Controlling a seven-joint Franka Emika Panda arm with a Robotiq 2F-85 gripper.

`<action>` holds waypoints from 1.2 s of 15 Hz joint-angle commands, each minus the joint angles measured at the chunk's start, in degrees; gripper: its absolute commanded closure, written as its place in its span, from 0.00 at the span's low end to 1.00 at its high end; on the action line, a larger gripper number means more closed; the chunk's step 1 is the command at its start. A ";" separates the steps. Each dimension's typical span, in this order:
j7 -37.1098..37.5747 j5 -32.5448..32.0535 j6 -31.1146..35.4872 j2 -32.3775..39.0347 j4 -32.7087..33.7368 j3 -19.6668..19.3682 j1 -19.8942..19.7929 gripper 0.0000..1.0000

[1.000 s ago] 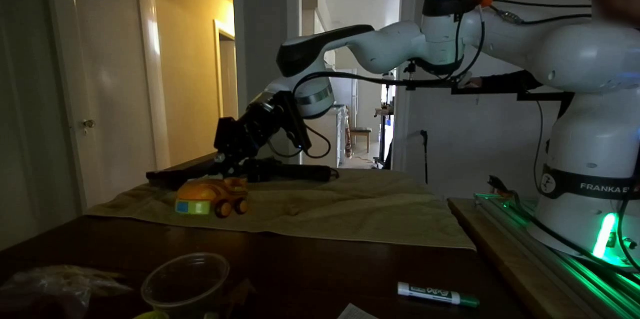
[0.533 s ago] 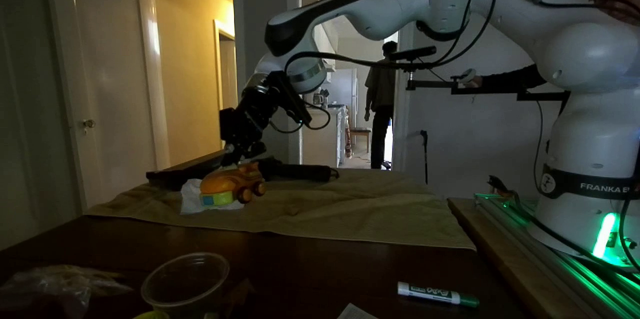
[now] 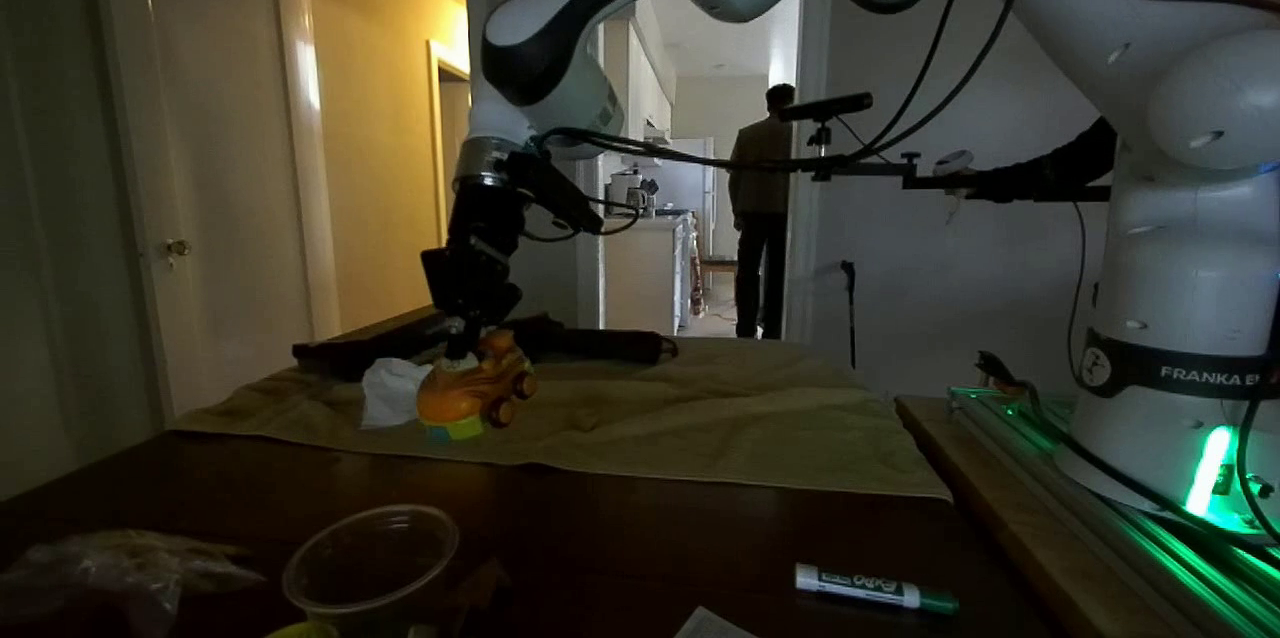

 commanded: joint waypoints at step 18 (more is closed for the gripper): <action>-14.97 15.50 23.22 5.76 3.42 -11.94 17.24 0.98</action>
